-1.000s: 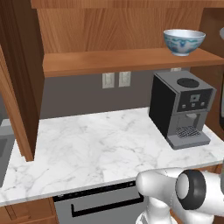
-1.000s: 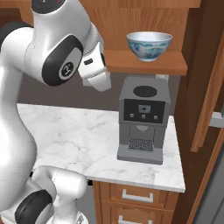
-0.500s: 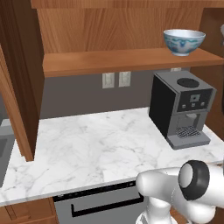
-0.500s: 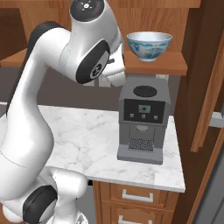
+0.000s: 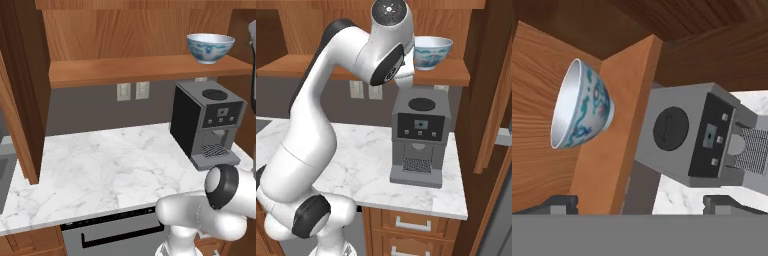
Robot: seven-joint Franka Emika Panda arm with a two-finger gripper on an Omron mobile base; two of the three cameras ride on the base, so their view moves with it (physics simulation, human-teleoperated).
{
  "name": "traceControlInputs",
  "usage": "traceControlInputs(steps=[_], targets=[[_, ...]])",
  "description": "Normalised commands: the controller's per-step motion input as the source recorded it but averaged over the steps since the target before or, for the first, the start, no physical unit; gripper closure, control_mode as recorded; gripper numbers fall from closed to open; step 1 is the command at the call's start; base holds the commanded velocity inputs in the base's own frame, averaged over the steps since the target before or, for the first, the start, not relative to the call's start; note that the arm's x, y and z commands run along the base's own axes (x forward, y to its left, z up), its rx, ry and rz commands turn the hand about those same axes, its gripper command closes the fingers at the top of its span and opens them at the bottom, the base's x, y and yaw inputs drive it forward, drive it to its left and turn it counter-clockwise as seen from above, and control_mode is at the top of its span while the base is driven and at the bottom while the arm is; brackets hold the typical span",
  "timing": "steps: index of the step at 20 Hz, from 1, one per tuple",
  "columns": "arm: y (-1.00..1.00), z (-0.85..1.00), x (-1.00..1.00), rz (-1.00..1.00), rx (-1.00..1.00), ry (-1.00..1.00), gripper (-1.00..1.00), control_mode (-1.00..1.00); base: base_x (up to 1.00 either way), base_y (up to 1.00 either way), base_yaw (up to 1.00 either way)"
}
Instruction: Move the bowls from the cabinet to the plates on the dining table.
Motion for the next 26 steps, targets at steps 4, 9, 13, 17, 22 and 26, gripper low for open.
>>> traceControlInputs(steps=[4, 9, 13, 17, 22, 26], targets=[[-0.17, 0.07, 0.63, 0.03, 0.08, 0.00, -1.00, -1.00, 0.00, 0.00, 0.00], [-0.20, -0.01, 0.51, 0.04, 0.04, 0.00, -1.00, -1.00, 0.00, 0.00, 0.00], [-0.15, -0.04, 0.51, 0.04, 0.00, 0.00, -1.00, -1.00, 0.00, 0.00, 0.00], [-0.04, -0.04, 0.60, 0.03, 0.00, 0.00, -1.00, -1.00, 0.00, 0.00, 0.00], [-0.11, -0.14, 0.50, 0.02, 0.00, 0.00, -1.00, -1.00, 0.00, 0.00, 0.00], [-0.12, -0.04, 0.55, 0.02, 0.00, 0.00, -1.00, -1.00, 0.00, 0.00, 0.00]])
